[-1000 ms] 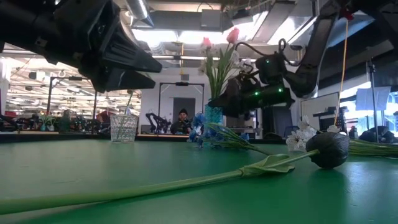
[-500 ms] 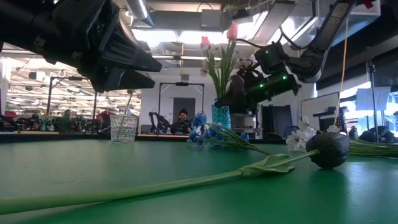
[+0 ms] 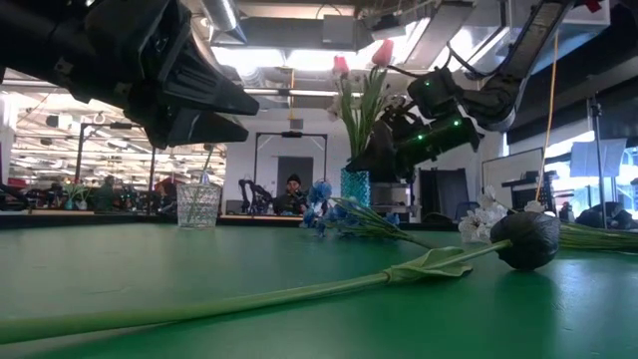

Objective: Sort flowers into vase by color
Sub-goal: Adjust the blue vase, then put the black tulip into the transparent vase

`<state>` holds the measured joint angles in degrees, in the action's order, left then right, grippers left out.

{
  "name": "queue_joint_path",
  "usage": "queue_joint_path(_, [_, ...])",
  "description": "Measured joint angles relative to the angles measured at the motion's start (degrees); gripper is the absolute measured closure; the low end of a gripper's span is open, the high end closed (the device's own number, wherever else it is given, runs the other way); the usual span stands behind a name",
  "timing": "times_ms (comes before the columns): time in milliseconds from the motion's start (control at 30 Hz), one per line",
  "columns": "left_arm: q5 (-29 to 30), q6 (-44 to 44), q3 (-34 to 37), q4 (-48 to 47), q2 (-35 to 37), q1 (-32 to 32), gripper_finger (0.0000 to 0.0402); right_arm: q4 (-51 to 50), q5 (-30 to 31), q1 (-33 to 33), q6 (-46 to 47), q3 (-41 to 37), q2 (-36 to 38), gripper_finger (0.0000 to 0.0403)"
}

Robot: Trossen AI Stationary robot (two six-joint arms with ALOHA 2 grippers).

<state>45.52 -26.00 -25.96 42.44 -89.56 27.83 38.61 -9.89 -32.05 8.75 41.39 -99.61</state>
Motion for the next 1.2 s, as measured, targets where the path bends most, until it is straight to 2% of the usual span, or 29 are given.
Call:
queue_joint_path(100, [0.0,0.0,0.0,0.0,0.0,0.0,0.0104,-2.5,0.1,0.0,-0.1,-0.1,-0.1,0.0099])
queue_joint_path(267, [0.0,0.0,0.0,0.0,0.0,0.0,0.0104,-4.6,3.0,0.0,-0.2,-0.1,-0.2,0.0024])
queue_joint_path(333, [0.0,0.0,0.0,0.0,0.0,0.0,0.0104,-6.1,4.0,0.0,-0.2,-0.2,-0.2,0.0009])
queue_joint_path(533, [0.0,-0.2,0.0,-0.3,0.0,0.0,0.0104,-6.5,3.4,0.0,-0.2,-0.2,-0.2,0.0027])
queue_joint_path(700, [0.0,-0.5,0.0,-0.9,0.0,0.0,0.0104,-10.2,2.8,0.0,-0.3,-0.2,0.8,0.0015])
queue_joint_path(1200, [0.0,-0.5,0.0,-1.0,0.0,0.0,0.0104,-27.1,2.8,0.0,-0.2,-0.1,17.5,0.0006])
